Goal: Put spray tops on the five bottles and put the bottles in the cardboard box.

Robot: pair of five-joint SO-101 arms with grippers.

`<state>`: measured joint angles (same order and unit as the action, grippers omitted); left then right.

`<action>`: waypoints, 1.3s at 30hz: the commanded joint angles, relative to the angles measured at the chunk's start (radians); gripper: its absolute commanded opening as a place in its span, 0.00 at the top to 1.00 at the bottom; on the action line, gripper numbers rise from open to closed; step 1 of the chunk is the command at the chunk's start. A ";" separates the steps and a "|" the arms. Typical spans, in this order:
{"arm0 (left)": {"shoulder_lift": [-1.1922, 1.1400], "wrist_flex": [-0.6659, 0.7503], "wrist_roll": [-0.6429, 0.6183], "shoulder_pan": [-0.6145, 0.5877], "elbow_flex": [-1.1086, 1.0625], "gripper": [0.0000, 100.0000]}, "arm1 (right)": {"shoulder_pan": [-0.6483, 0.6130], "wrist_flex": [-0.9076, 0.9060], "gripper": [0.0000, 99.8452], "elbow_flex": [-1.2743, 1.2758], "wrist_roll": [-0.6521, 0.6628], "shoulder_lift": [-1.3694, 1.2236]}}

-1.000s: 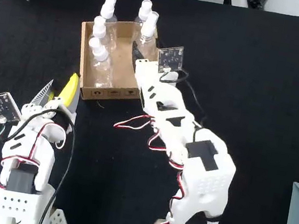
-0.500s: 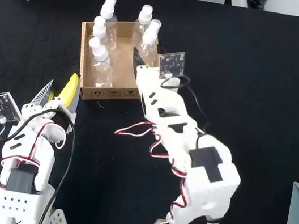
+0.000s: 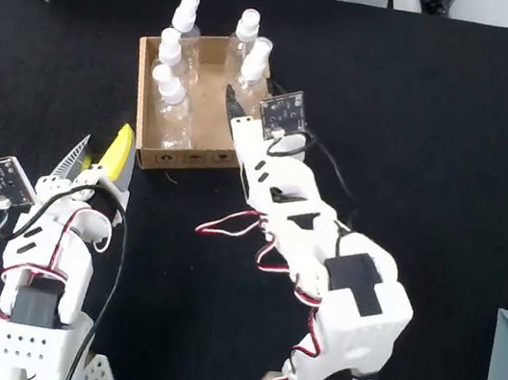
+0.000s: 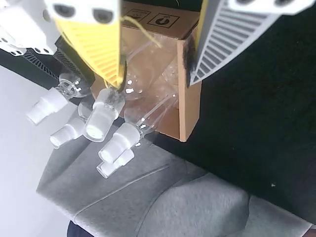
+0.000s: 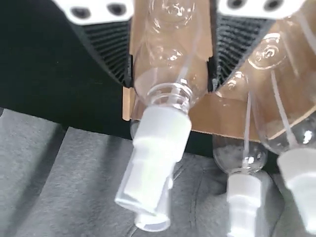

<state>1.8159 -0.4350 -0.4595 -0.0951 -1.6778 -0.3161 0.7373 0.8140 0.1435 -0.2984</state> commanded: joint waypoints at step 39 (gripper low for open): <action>0.005 0.029 -0.006 -0.008 -0.022 0.80 | 0.066 -0.002 0.71 0.070 0.029 0.124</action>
<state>1.8159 -0.4350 -0.4595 -0.0951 -1.6778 -0.3084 0.7311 0.8830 0.1619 -0.2417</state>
